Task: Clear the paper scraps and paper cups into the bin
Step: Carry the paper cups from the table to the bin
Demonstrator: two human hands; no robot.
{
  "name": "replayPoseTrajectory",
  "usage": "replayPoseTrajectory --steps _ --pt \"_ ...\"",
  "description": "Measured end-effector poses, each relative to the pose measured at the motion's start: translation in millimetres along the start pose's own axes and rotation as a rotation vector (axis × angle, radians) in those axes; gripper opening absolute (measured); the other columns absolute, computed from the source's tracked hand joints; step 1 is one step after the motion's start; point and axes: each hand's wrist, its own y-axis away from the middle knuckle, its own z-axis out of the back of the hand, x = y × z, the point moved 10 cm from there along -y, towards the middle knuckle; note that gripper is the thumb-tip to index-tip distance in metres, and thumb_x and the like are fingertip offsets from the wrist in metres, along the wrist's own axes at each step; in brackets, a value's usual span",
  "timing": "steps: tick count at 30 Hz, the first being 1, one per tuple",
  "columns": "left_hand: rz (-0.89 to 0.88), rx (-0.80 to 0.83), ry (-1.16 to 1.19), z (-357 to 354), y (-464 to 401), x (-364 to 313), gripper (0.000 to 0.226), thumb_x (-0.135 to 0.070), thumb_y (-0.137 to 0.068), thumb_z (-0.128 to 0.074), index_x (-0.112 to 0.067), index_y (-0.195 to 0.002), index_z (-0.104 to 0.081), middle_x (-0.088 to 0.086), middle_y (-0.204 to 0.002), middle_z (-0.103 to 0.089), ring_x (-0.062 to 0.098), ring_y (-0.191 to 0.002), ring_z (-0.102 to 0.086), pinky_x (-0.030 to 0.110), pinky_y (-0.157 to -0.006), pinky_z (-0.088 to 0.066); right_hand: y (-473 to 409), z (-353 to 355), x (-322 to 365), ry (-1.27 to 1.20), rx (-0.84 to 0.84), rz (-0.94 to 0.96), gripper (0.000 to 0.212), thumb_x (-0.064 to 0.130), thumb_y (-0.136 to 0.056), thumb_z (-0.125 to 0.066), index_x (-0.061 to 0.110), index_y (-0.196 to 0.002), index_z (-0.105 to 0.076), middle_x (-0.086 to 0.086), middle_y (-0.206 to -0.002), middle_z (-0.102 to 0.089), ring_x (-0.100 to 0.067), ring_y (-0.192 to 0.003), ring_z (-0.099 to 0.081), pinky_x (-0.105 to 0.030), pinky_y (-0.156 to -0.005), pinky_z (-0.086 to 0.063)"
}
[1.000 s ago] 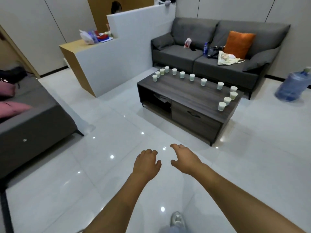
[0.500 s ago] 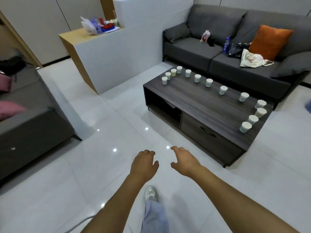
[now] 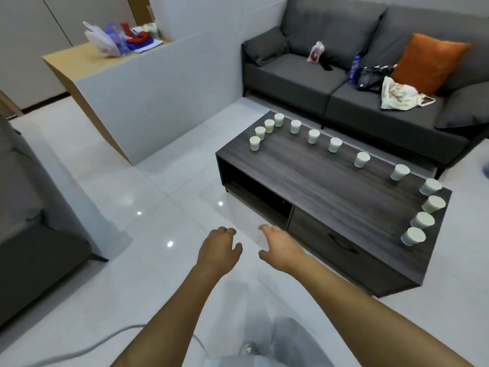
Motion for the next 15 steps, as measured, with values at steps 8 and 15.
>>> replayPoseTrajectory --steps 8,15 --pt "0.002 -0.001 0.046 24.6 -163.5 -9.3 0.046 -0.037 -0.095 -0.046 -0.015 -0.136 -0.045 0.003 -0.134 -0.050 0.020 -0.123 -0.045 0.032 -0.092 -0.045 -151.9 65.1 -29.7 0.012 0.040 -0.032 0.066 0.027 -0.091 -0.055 0.022 -0.149 -0.023 -0.007 -0.139 -0.041 -0.026 -0.120 -0.047 -0.039 -0.093 -0.048" --pt "0.034 0.017 0.053 47.7 -310.5 -26.7 0.043 -0.037 -0.095 -0.046 -0.015 -0.132 -0.048 0.003 -0.132 -0.051 0.020 -0.121 -0.045 0.032 -0.094 -0.045 -291.1 138.5 -63.6 -0.009 0.059 -0.054 0.060 0.029 -0.092 -0.056 0.021 -0.144 -0.029 -0.005 -0.137 -0.041 -0.025 -0.124 -0.043 -0.038 -0.095 -0.046"
